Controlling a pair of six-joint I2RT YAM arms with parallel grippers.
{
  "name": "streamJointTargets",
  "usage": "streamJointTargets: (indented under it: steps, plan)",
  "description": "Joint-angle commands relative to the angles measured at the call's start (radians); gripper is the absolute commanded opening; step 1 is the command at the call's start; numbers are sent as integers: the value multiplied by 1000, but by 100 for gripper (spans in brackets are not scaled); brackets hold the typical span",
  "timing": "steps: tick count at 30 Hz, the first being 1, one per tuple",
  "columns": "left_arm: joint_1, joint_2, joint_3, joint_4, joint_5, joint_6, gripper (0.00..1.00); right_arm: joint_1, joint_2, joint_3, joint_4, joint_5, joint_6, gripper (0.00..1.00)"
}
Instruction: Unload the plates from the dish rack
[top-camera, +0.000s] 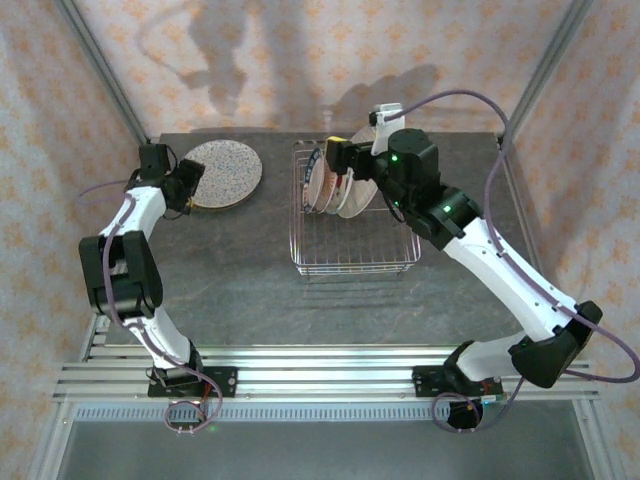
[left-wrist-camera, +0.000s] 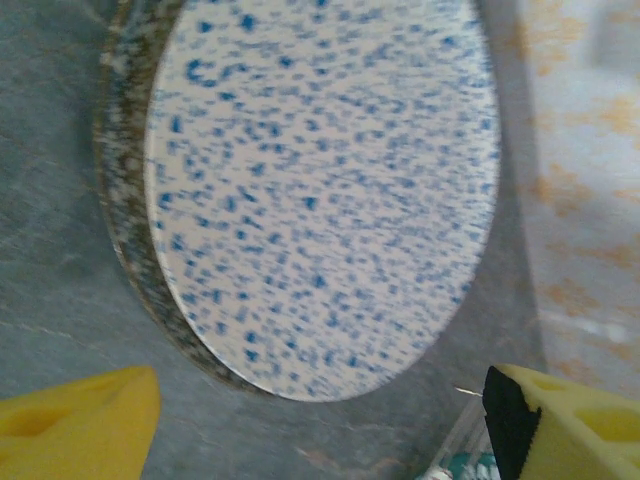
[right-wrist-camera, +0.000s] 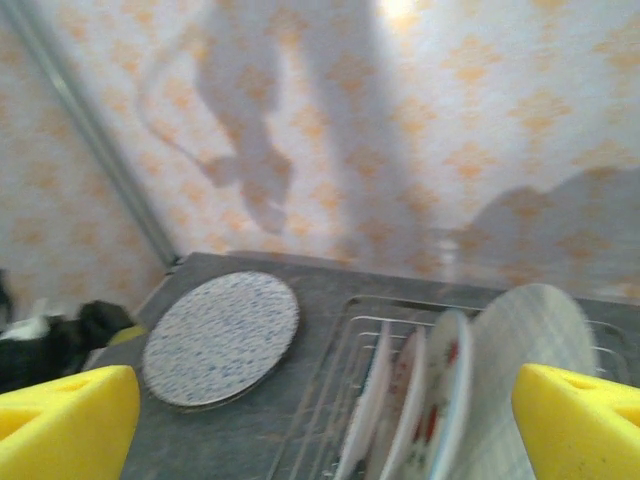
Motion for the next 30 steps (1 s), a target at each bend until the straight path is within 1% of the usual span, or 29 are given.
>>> streamJointTargets:
  steps: [1, 6, 9, 11, 15, 18, 22, 25, 30]
  plan:
    - [-67, -109, 43, -44, -70, -45, 86, -41, -32, 58, -88, 171, 29, 94]
    - [-188, -213, 89, -9, -124, -89, 87, -152, -1, 135, -239, 186, 225, 88]
    - [-281, -253, 127, 21, -141, -78, 87, -205, 51, 213, -388, 188, 326, 87]
    - [-365, -272, 140, 68, -143, -53, 87, -242, 84, 252, -460, 147, 372, 87]
    - [-543, -297, 167, 109, -185, 25, 87, -291, 145, 309, -552, 51, 388, 87]
    - [-690, -323, 165, 153, -252, 112, 87, -318, 205, 364, -632, -10, 384, 86]
    - [-876, -363, 141, 242, -370, 272, 89, -346, 283, 415, -688, -111, 348, 85]
    - [-938, -371, 114, 275, -386, 322, 90, -357, 342, 467, -723, -180, 320, 82]
    - [-956, -380, 67, 311, -375, 319, 90, -367, 434, 525, -748, -233, 299, 76]
